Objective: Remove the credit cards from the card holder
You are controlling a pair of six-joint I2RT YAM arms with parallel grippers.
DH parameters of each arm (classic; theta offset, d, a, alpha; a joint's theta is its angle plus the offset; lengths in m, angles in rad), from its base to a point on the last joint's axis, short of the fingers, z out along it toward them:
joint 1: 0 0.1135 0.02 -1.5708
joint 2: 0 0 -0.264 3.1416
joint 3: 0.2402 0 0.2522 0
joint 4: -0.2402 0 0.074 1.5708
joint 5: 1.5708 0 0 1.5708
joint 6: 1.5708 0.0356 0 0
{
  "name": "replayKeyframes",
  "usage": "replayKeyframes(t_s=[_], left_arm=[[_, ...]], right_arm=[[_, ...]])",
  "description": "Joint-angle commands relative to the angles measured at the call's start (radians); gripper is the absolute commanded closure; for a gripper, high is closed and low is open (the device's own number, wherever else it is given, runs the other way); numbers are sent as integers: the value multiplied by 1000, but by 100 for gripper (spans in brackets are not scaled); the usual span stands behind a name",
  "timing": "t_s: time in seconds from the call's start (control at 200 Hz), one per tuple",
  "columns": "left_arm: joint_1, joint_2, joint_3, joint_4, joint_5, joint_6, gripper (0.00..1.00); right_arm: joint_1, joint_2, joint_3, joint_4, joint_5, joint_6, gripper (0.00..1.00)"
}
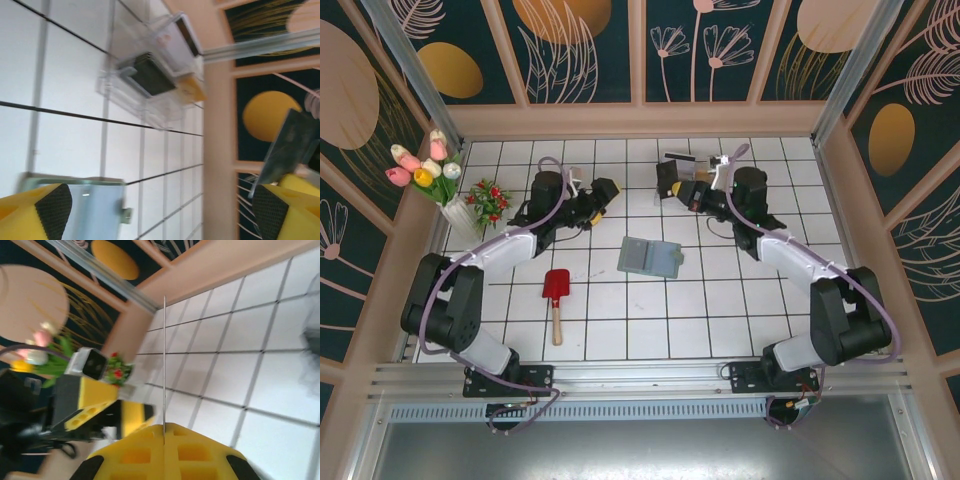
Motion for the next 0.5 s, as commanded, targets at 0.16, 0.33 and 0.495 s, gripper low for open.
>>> replayKeyframes(t_s=[0.16, 0.33, 0.495], left_arm=[[42, -65, -38, -194, -133, 170, 1], [43, -57, -45, -208, -115, 199, 1], [42, -59, -54, -220, -106, 223, 2]], right_arm=[[-22, 128, 261, -399, 158, -712, 100], [-30, 202, 373, -472, 143, -1020, 100], [-40, 324, 543, -657, 204, -1280, 100]])
